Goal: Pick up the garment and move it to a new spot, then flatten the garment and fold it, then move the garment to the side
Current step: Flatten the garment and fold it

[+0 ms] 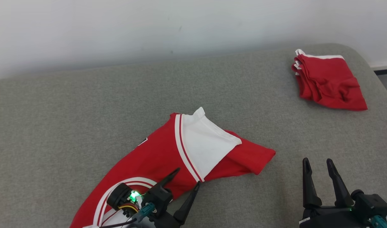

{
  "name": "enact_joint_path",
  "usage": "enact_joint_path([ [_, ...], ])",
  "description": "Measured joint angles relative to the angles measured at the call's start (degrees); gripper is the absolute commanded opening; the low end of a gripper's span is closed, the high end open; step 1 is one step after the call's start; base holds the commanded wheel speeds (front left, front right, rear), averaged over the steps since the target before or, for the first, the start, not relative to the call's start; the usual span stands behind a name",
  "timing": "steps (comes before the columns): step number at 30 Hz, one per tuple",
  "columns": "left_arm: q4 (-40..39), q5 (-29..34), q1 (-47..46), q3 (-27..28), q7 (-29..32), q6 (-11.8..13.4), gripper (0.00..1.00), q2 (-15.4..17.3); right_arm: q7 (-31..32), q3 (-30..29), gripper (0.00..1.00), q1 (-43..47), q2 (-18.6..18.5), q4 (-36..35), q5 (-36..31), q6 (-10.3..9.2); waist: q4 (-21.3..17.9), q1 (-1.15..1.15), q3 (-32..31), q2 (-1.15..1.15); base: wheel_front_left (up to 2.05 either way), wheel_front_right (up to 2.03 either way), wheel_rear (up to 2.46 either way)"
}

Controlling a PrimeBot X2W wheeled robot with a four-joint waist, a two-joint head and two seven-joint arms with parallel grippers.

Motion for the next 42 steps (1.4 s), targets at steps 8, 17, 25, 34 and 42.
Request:
enact_joint_path([
  [8,9.2,1.1,-4.8,-4.1,-1.2,-0.1,1.0,-0.8,-0.1,0.4,1.0,-1.0,0.0,0.5,0.7,0.0,-2.3,0.0,2.4,0.0,0.0,0.0,0.0],
  [17,19.8,2.5,-9.1,-6.2,-2.8,-0.3,0.0,-2.5,-0.1,0.2,1.0,-1.6,0.0,-0.1,0.7,0.0,-4.0,0.0,3.7,0.0,0.0,0.0,0.0],
  [25,22.0,2.3,-11.5,-5.8,-3.7,-0.3,0.0,-4.6,-0.2,-0.5,1.0,-1.5,0.0,-0.4,0.6,0.0,-2.6,0.0,3.2,0.0,0.0,0.0,0.0],
  [34,5.1,-3.6,-13.9,-3.3,-3.8,-0.5,0.0,-2.2,-0.2,-1.3,1.0,-0.4,0.0,-0.2,0.7,0.0,1.6,0.0,2.1,0.0,0.0,0.0,0.0],
  [42,-2.0,-10.7,-21.6,1.7,0.7,-0.5,0.0,9.9,-0.2,0.6,1.0,-2.2,0.0,0.7,0.7,0.0,4.3,-0.01,1.4,0.0,0.0,0.0,0.0],
])
